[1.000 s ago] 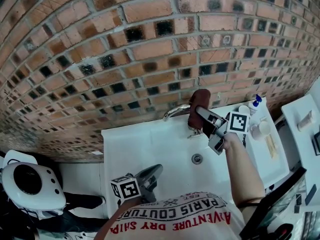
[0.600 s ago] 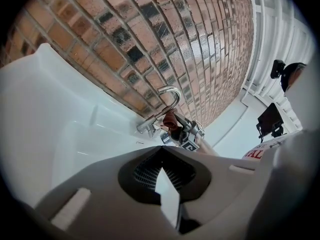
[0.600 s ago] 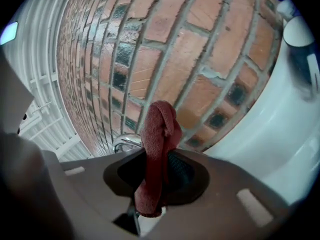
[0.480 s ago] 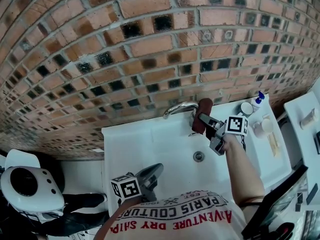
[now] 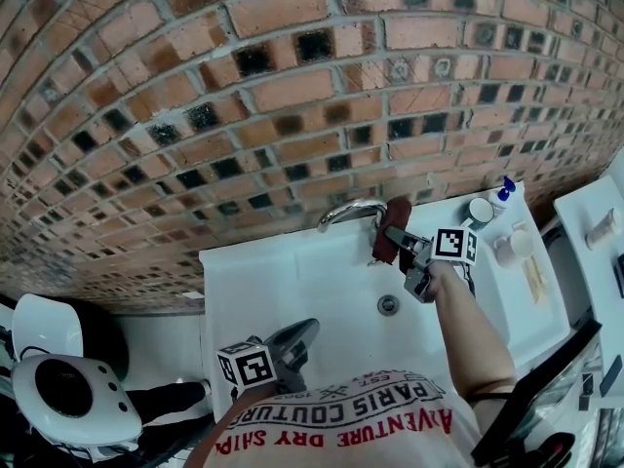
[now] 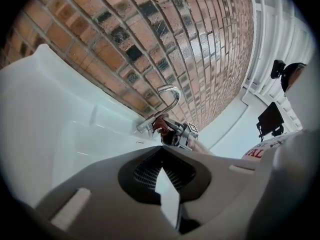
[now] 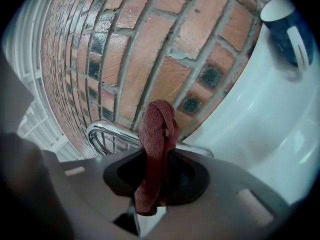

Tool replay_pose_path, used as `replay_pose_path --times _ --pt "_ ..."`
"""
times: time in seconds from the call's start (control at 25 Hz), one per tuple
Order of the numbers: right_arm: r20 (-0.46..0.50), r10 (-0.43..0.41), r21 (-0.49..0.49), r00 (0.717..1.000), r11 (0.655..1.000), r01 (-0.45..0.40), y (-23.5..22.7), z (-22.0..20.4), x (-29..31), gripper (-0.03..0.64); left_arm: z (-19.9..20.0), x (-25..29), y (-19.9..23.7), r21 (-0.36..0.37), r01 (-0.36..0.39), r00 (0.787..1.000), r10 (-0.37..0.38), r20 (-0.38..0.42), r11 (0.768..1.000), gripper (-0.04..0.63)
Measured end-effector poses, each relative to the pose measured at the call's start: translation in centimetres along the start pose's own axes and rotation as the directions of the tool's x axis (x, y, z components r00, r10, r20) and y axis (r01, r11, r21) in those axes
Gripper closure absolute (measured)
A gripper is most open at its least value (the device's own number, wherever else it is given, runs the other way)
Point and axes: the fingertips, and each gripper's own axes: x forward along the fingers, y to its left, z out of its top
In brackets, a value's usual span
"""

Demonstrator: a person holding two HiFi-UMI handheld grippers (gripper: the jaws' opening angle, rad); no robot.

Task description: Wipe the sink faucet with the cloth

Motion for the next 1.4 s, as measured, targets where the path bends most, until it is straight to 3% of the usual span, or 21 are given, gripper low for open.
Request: replay_pose_path --times 0.24,0.48,0.6,0.76,0.92,1.2,1.4 --pt "0.012 0.001 -0.02 1.0 1.0 -0.001 0.9 0.1 -0.8 0.526 0.0 0.0 -0.6 0.007 0.012 1.0 -0.012 -0.001 1.0 0.595" --pt "0.004 0.097 -0.051 0.995 0.994 -0.096 5.2 -1.8 -2.9 0.526 0.0 -0.3 -0.8 0.001 0.018 1.0 -0.018 0.008 1.0 0.595" --pt "-0.052 0.194 -0.096 0.98 0.975 -0.199 8.4 -3.7 -2.4 0.525 -0.2 -0.2 -0.9 0.001 0.023 1.0 -0.023 0.009 1.0 0.595" --pt "-0.163 0.245 -0.123 0.956 0.956 -0.266 11.2 -6.4 -0.8 0.525 0.0 -0.3 -0.7 0.016 0.015 1.0 -0.015 0.013 1.0 0.595" --pt "-0.222 0.141 -0.125 0.965 0.977 -0.172 9.3 -6.7 1.7 0.525 0.0 -0.5 -0.7 0.004 0.02 1.0 -0.02 0.02 1.0 0.595" --pt "-0.201 0.072 -0.054 0.977 0.995 -0.085 5.8 -3.9 3.5 0.525 0.2 -0.7 -0.1 -0.013 0.014 0.999 -0.013 0.029 1.0 0.595" --pt "-0.244 -0.013 -0.112 0.97 0.994 -0.015 3.5 -3.9 3.7 0.525 0.0 -0.3 0.2 -0.028 0.019 1.0 -0.018 0.022 0.999 0.595"
